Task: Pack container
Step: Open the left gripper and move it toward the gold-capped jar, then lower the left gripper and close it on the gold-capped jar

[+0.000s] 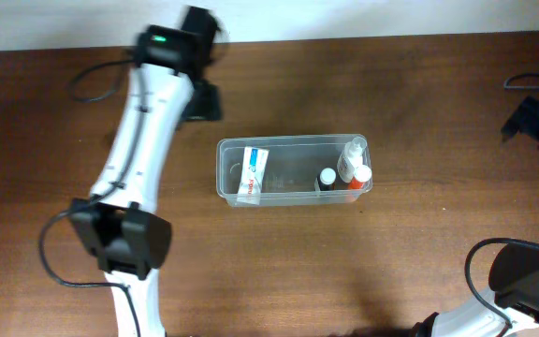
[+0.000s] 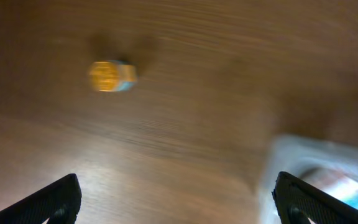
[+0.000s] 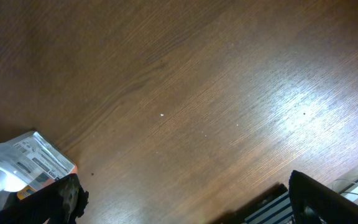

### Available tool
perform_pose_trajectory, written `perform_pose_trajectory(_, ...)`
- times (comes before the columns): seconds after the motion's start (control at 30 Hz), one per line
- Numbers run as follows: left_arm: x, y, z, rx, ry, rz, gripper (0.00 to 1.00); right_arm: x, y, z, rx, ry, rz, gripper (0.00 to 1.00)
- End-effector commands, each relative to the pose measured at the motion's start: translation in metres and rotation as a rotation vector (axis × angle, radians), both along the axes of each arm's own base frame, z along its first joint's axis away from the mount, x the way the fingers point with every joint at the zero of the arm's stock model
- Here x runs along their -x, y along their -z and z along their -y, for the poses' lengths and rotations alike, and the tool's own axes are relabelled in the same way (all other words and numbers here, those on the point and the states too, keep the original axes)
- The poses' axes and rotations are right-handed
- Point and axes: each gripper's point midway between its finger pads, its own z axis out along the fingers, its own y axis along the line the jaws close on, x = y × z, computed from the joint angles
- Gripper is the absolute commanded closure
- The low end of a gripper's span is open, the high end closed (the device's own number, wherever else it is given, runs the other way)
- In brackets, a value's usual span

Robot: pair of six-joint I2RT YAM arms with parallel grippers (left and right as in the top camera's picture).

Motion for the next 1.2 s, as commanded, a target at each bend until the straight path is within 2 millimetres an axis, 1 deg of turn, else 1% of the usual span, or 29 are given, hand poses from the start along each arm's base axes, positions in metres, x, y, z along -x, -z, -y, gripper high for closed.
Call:
perform_pose_trajectory(0.0, -0.009, 0.005, -0.048, 0.043, -0.119, 0.006, 0.01, 0.000, -0.006, 0.000, 0.005, 0.014, 0.017, 0.01)
perform_pose_trajectory(0.13, -0.019, 0.020, -0.085, 0.172, -0.225, 0.011, 0.01, 0.001, -0.006, 0.000, 0.005, 0.014, 0.017, 0.02)
perform_pose_trajectory(0.23, -0.019, 0.032, -0.111, 0.224, -0.292, -0.002, 0.01, 0.000, -0.006, 0.000, 0.005, 0.014, 0.017, 0.02)
perform_pose_trajectory(0.27, -0.018, 0.041, -0.123, 0.236, -0.323, -0.019, 0.01, 0.000, -0.006, 0.000, 0.005, 0.014, 0.017, 0.02)
perform_pose_trajectory(0.37, -0.017, 0.060, -0.136, 0.263, -0.360, -0.056, 0.01, 0.001, -0.006, 0.000, 0.005, 0.014, 0.017, 0.02)
perform_pose_trajectory(0.4, -0.018, 0.074, -0.140, 0.284, -0.360, -0.086, 0.01, 0.000, -0.006, 0.000, 0.005, 0.014, 0.017, 0.02)
perform_pose_trajectory(0.43, -0.022, 0.089, -0.137, 0.314, -0.316, -0.111, 0.01, 0.000, -0.006, 0.000, 0.005, 0.014, 0.017, 0.02)
perform_pose_trajectory(0.47, -0.024, 0.096, -0.135, 0.326, -0.292, -0.122, 0.01, 0.000, -0.006, 0.000, 0.005, 0.014, 0.017, 0.02)
perform_pose_trajectory(0.5, -0.028, 0.110, -0.135, 0.327, -0.284, -0.138, 0.01, 0.000, -0.006, 0.000, 0.005, 0.014, 0.017, 0.02)
perform_pose_trajectory(0.67, -0.041, 0.139, -0.138, 0.324, -0.260, -0.140, 0.01, 0.000, -0.006, 0.000, 0.005, 0.014, 0.017, 0.02)
perform_pose_trajectory(0.73, -0.048, 0.148, -0.139, 0.318, -0.222, -0.132, 0.01, 0.001, -0.006, 0.000, 0.005, 0.014, 0.017, 0.02)
perform_pose_trajectory(0.87, -0.056, 0.159, -0.141, 0.312, -0.199, -0.119, 0.01, 0.000, -0.006, 0.000, 0.005, 0.014, 0.017, 0.02)
perform_pose_trajectory(1.03, -0.059, 0.162, -0.143, 0.307, -0.199, -0.109, 0.01, 0.000, -0.006, 0.000, 0.005, 0.014, 0.017, 0.02)
perform_pose_trajectory(1.17, -0.058, 0.162, -0.143, 0.303, -0.201, -0.116, 0.01, 0.000, -0.006, 0.000, 0.005, 0.014, 0.017, 0.02)
